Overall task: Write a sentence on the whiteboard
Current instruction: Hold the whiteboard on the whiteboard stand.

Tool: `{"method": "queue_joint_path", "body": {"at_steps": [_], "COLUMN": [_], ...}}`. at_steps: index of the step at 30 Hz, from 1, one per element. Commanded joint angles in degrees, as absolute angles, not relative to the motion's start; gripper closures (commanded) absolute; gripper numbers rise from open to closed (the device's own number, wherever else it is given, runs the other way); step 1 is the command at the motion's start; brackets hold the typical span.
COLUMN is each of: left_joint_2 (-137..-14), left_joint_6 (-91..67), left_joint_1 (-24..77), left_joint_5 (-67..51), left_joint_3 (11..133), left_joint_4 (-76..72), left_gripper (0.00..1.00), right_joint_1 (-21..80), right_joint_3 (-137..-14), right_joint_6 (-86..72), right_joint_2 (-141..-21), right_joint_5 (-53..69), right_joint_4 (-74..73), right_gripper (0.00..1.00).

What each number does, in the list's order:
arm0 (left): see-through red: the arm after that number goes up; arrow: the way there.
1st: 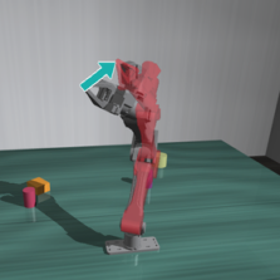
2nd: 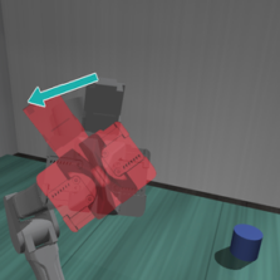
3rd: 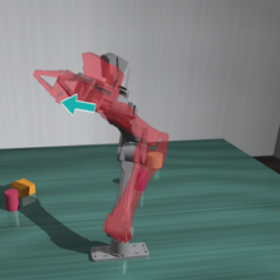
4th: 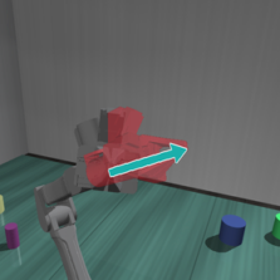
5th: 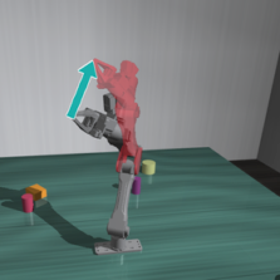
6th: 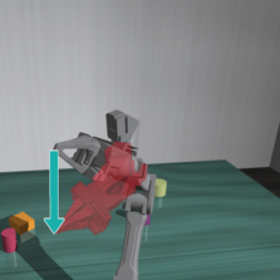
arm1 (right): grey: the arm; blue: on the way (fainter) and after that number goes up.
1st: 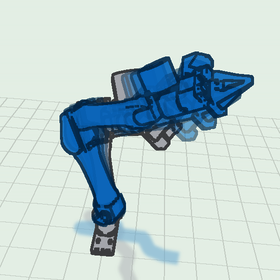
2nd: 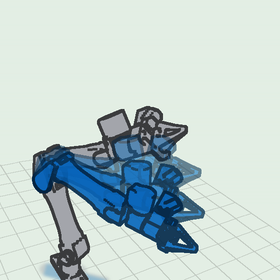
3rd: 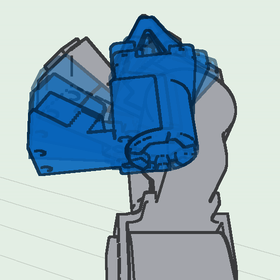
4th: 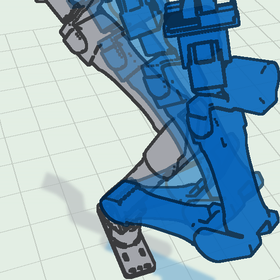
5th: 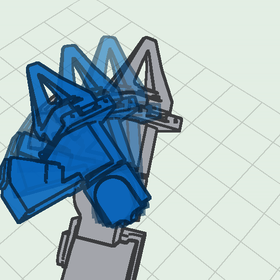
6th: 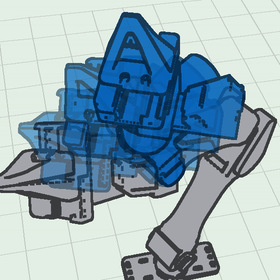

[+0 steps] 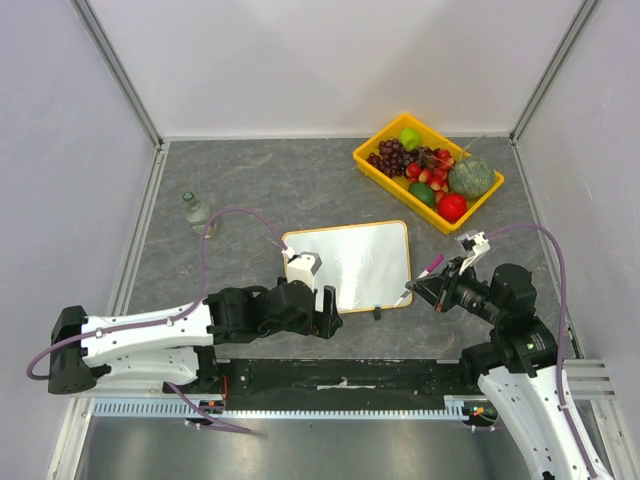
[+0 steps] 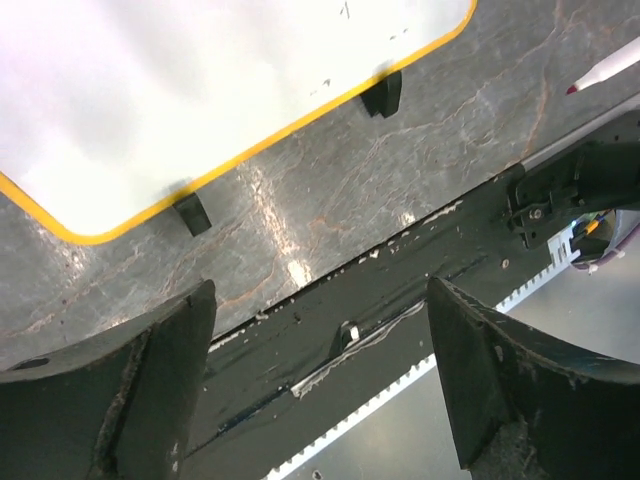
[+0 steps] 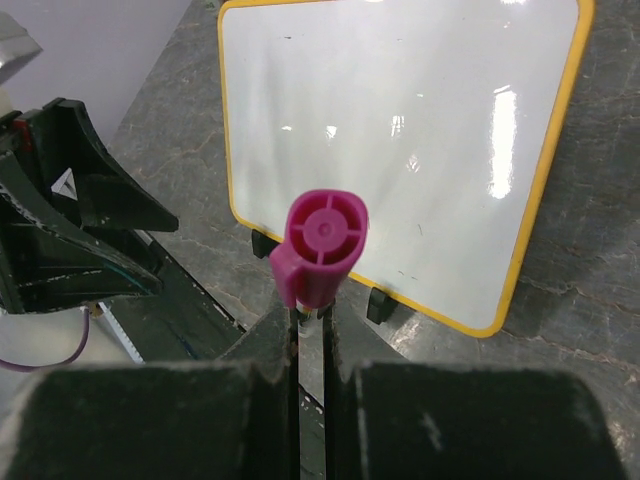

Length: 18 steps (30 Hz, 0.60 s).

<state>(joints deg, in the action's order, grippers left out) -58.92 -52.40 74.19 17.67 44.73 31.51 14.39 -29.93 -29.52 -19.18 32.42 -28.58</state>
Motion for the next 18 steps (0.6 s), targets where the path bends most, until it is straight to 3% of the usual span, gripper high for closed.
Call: {"method": "queue_joint_path", "body": {"at_steps": [1,12,18], "left_joint_2": [-58.44,-60.73,-54.07], "left_joint_6": [-46.5,-37.53,-32.88], "left_joint_1": [70.94,49.16,39.21], "left_joint_5": [19.0,-1.12,-8.35], "left_joint_3": [47.02,44.03,42.71], "left_joint_4": [27.69,20.39,20.82], "left_gripper": [0.08,0.07,0.07], "right_joint_1": [14.24,14.33,14.15], "right_joint_3": [-31.38,-29.27,-29.53], "right_joint_6": [-29.62,-30.15,-27.86], "right_joint_2": [-19.69,-22.23,-27.67], "right_joint_5": [30.24,26.99,27.07], "right_joint_4": [-30.06,-24.96,-19.61], "right_gripper": [1.0,1.0,1.0]}}
